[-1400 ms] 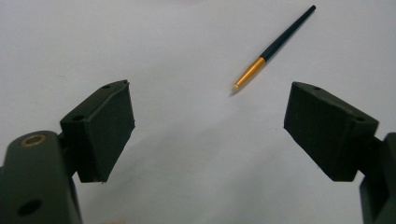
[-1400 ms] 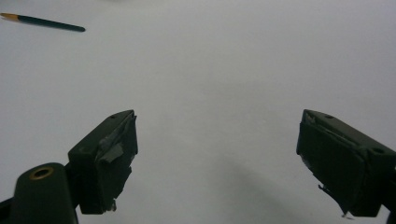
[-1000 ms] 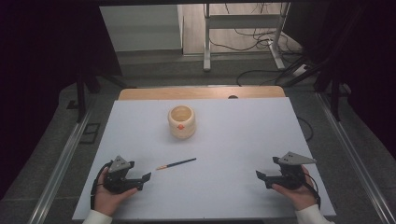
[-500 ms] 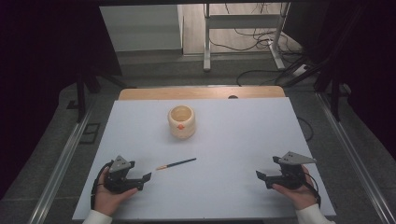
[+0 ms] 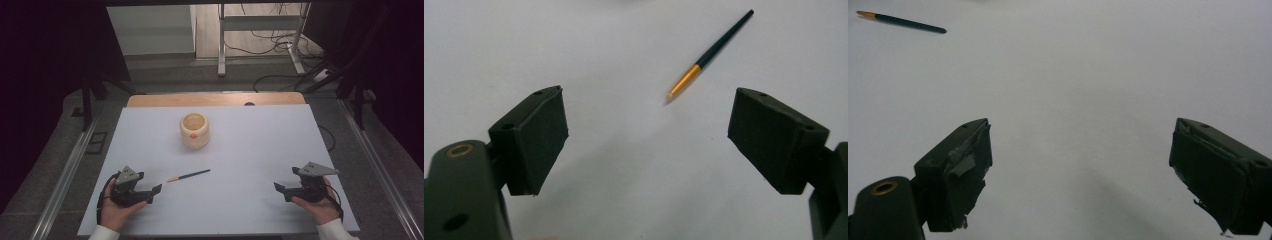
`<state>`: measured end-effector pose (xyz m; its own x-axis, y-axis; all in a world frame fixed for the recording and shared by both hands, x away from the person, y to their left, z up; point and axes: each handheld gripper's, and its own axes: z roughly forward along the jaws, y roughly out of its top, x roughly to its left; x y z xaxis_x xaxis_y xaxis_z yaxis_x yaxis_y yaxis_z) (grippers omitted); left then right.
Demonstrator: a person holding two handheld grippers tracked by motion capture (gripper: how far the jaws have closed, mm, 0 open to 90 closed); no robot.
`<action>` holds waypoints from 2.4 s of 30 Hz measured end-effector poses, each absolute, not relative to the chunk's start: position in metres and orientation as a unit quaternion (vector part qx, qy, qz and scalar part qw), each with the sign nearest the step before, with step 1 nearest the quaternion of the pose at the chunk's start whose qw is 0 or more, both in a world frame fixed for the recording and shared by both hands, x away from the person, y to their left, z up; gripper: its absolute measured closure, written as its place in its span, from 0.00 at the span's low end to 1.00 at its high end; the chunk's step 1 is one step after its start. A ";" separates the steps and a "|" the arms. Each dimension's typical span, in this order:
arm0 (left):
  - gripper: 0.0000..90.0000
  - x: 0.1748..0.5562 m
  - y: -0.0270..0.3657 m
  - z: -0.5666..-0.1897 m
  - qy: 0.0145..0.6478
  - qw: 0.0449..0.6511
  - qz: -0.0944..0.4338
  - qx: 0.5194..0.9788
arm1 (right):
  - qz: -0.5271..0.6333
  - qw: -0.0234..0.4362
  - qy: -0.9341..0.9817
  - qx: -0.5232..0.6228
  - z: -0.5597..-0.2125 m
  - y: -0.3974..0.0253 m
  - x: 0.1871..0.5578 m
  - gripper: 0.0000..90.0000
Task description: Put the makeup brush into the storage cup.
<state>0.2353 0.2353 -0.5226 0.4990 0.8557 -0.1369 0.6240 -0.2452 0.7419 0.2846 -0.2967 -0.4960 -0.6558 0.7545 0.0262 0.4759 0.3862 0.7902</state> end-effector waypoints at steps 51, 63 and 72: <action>0.20 0.253 0.228 -0.493 0.418 0.368 0.148 0.818 | 0.395 0.164 0.823 0.374 -0.501 -0.296 0.285 0.12; 0.20 0.261 0.222 -0.489 0.402 0.349 0.142 0.835 | 0.392 0.162 0.825 0.374 -0.502 -0.295 0.285 0.12; 0.21 0.268 0.209 -0.490 0.389 0.336 0.136 0.847 | 0.393 0.161 0.824 0.374 -0.502 -0.295 0.285 0.12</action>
